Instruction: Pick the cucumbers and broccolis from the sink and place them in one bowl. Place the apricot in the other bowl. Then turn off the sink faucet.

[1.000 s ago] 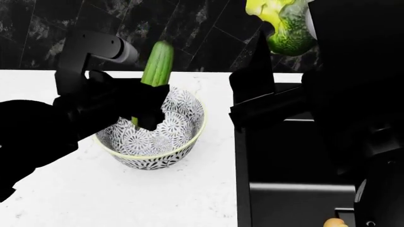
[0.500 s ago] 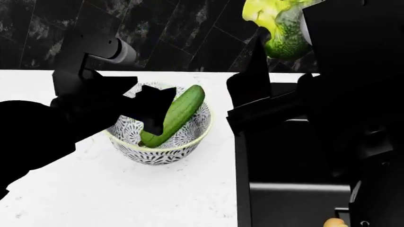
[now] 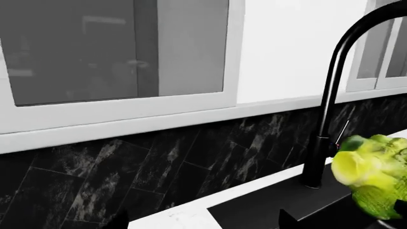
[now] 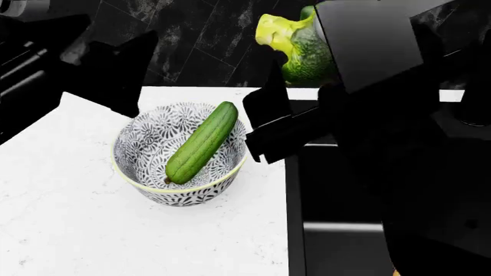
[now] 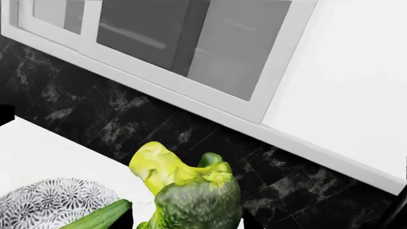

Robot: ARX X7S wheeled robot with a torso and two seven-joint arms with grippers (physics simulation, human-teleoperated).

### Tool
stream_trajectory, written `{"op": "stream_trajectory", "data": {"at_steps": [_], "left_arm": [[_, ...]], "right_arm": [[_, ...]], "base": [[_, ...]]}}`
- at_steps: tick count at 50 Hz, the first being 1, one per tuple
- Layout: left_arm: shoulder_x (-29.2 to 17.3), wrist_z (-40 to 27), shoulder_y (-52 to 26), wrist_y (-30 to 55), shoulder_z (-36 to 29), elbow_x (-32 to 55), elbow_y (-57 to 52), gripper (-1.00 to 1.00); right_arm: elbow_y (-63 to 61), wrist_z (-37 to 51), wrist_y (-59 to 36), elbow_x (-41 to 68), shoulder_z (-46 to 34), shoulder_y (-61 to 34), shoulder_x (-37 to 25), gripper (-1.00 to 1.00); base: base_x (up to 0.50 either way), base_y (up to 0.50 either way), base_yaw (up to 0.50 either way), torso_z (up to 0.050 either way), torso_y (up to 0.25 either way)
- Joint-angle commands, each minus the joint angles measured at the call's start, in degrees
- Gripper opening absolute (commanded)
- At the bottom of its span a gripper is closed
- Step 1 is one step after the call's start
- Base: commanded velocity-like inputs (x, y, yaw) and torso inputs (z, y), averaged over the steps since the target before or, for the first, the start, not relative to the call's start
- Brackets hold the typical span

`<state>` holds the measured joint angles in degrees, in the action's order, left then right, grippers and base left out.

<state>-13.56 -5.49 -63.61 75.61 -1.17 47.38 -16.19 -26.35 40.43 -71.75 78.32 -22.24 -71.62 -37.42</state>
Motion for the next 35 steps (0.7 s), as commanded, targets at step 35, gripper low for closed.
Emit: {"op": "stream_trajectory", "data": {"at_steps": [35], "left_arm": [[-3.7,-5.8,-2.5,6.3,10.3,7.5,-8.3,1.0]], "right_arm": [[21.6,-15.8,0.5,-4.0,-7.0,-6.7,12.7,-1.0]], "base": [[0.0,0.0,0.0,0.0,0.0]]}}
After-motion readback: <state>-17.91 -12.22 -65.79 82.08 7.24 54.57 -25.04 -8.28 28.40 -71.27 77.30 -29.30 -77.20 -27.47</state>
